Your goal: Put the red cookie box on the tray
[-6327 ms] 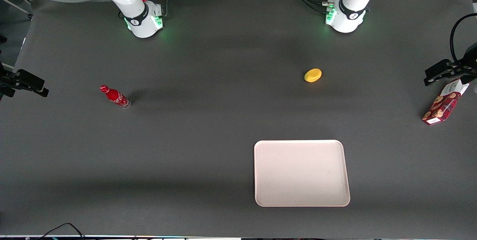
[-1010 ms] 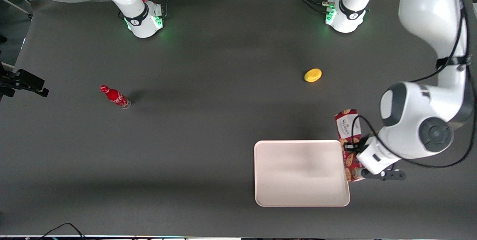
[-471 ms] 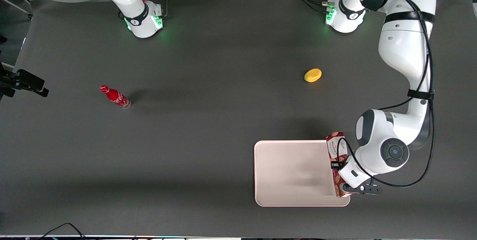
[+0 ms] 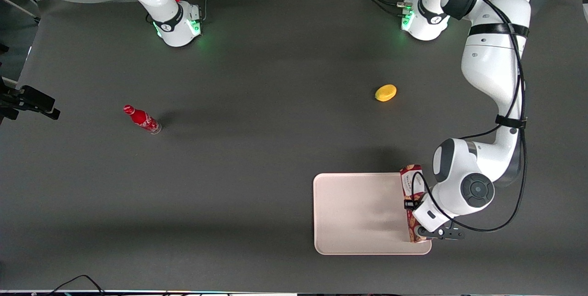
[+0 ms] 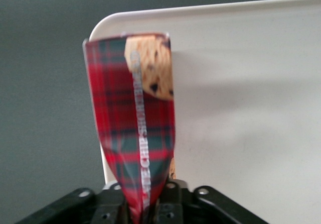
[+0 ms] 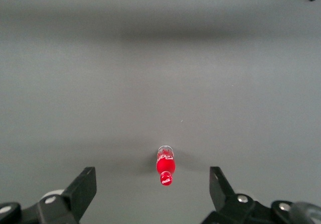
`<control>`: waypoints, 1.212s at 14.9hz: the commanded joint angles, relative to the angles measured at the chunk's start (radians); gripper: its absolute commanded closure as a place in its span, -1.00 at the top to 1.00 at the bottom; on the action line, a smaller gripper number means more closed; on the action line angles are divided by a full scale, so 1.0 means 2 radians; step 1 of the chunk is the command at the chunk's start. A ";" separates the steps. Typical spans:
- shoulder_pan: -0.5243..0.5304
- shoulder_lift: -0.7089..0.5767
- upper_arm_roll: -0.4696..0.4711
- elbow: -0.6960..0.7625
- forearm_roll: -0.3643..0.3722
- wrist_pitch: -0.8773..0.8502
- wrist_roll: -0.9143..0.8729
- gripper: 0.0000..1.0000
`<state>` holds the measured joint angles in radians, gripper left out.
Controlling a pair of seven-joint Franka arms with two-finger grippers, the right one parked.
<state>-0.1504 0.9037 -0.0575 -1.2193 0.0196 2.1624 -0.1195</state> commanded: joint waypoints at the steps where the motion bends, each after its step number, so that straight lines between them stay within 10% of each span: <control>1: -0.008 -0.008 0.009 -0.003 0.006 0.007 -0.012 0.99; 18: 0.089 -0.357 0.008 -0.118 -0.004 -0.267 0.050 1.00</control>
<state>0.0101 0.3608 -0.0379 -1.2936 -0.0047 1.6390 -0.0365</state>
